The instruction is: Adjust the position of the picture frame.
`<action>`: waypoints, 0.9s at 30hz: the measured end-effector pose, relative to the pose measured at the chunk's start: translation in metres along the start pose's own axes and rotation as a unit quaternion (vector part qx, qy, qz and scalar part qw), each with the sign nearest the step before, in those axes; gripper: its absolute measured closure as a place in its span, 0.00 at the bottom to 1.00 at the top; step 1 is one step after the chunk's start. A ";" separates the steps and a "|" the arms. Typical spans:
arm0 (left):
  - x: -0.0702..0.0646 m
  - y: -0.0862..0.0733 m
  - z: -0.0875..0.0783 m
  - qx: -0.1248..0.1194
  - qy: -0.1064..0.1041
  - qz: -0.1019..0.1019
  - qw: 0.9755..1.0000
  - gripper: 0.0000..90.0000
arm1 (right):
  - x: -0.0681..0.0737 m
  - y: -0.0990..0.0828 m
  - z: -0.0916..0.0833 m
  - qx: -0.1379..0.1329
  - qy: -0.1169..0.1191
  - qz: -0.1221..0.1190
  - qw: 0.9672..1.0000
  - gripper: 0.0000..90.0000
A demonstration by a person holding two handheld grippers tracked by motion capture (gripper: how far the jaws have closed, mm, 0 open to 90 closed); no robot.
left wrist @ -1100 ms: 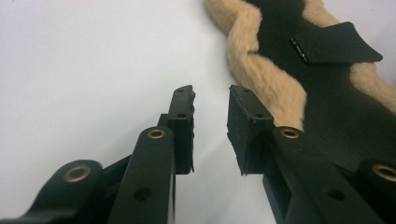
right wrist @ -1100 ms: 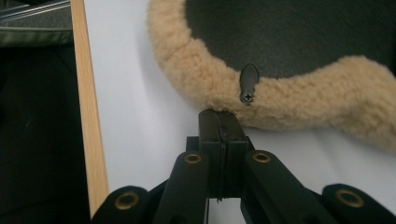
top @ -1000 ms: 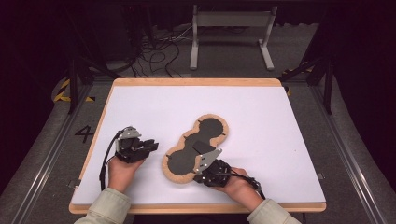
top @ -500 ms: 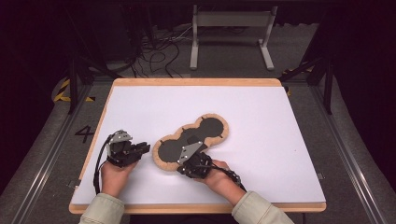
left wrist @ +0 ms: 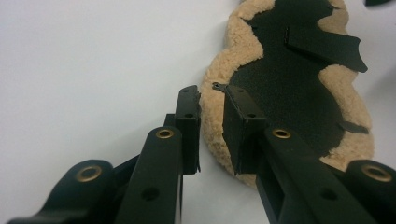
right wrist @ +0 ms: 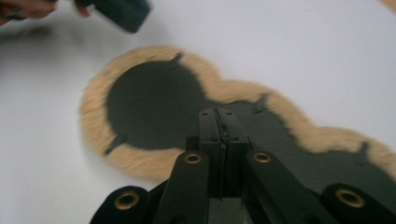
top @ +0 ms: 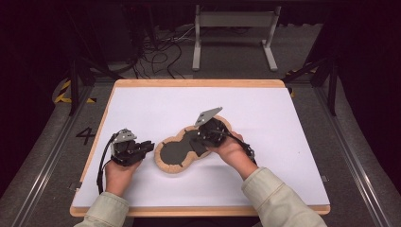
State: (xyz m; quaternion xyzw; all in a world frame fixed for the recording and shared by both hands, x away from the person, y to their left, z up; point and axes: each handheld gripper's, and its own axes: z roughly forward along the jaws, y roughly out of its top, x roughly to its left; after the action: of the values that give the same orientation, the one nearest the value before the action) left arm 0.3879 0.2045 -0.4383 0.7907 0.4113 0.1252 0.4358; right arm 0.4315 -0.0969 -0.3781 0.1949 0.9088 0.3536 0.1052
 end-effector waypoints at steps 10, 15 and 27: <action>0.000 -0.002 -0.004 0.000 0.003 0.001 1.000 0.85 | -0.061 0.012 0.016 0.016 -0.067 0.036 0.997 1.00; -0.001 -0.002 -0.002 0.002 0.000 0.002 1.000 0.85 | -0.083 0.010 0.042 0.044 -0.080 0.055 0.994 1.00; -0.001 -0.002 0.002 0.007 -0.010 0.010 1.000 0.86 | -0.102 0.001 0.073 0.080 -0.103 0.103 0.986 1.00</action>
State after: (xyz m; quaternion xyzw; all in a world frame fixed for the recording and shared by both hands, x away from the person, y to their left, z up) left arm 0.3875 0.2034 -0.4409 0.7990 0.3996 0.1193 0.4332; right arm 0.5477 -0.0959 -0.4252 0.3312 0.8934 0.2666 0.1452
